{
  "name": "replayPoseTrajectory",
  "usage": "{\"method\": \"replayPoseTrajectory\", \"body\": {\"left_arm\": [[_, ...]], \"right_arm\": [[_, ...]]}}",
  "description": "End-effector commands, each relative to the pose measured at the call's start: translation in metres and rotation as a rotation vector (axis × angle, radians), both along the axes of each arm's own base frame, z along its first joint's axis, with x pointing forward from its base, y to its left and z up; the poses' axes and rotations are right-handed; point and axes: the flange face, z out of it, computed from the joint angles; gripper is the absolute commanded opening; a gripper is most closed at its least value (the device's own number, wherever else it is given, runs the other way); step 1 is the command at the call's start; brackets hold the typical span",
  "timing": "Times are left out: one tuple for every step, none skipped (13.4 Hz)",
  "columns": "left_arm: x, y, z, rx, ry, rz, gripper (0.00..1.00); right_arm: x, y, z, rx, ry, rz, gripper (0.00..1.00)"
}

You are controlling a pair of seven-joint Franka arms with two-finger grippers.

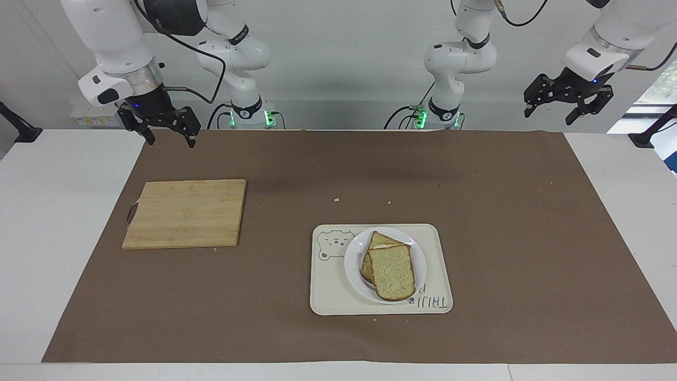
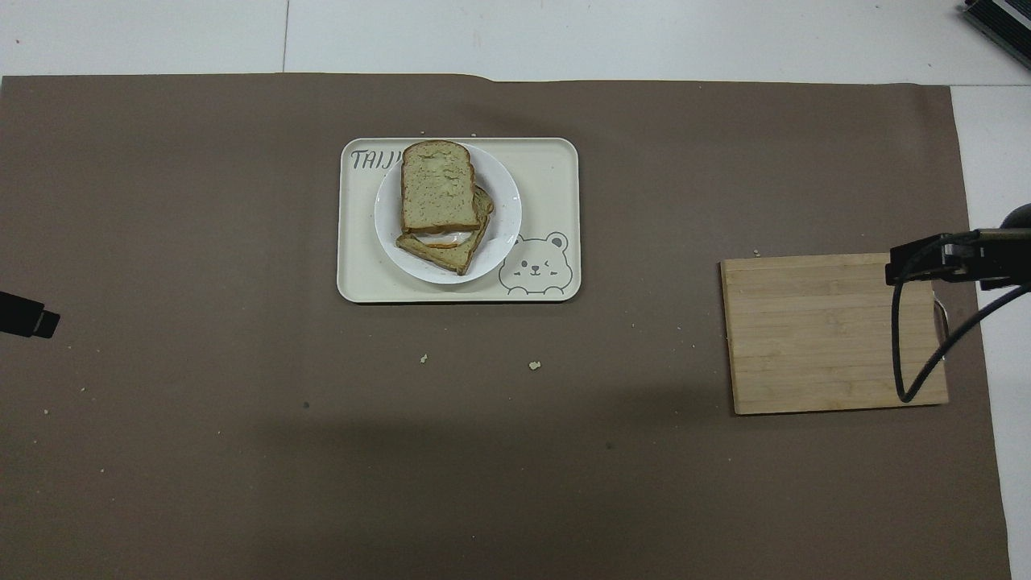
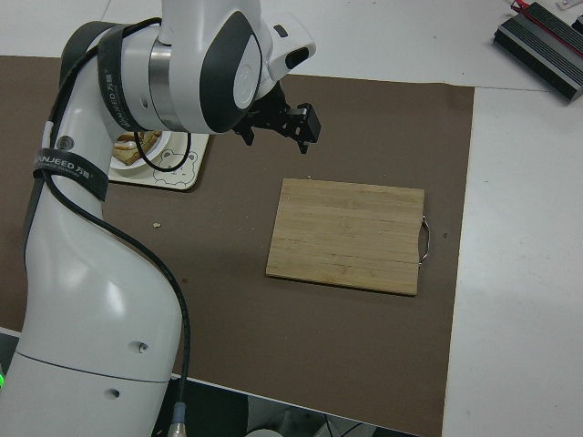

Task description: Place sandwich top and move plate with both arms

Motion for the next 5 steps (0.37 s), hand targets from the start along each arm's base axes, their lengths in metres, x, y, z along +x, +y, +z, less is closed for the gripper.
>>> {"method": "replayPoseTrajectory", "body": {"left_arm": [[-0.0104, 0.0023, 0.0001, 0.021, -0.004, 0.013, 1.0], [-0.0103, 0.0031, 0.0008, 0.021, -0.007, 0.015, 1.0], [-0.0091, 0.0039, 0.0006, 0.021, -0.012, 0.016, 1.0], [-0.0089, 0.0039, 0.0007, 0.021, -0.013, 0.016, 1.0], [-0.0089, 0.0054, 0.0007, 0.021, -0.013, 0.021, 1.0]], "right_arm": [[-0.0036, 0.0015, 0.0149, 0.022, -0.007, 0.022, 1.0], [-0.0062, 0.0013, 0.02, 0.023, -0.018, 0.021, 1.0], [-0.0063, 0.0013, 0.02, 0.023, -0.018, 0.021, 1.0], [-0.0068, 0.0014, 0.0194, 0.024, -0.016, 0.022, 1.0], [-0.0063, 0.0029, 0.0198, 0.023, -0.021, 0.024, 1.0]]}}
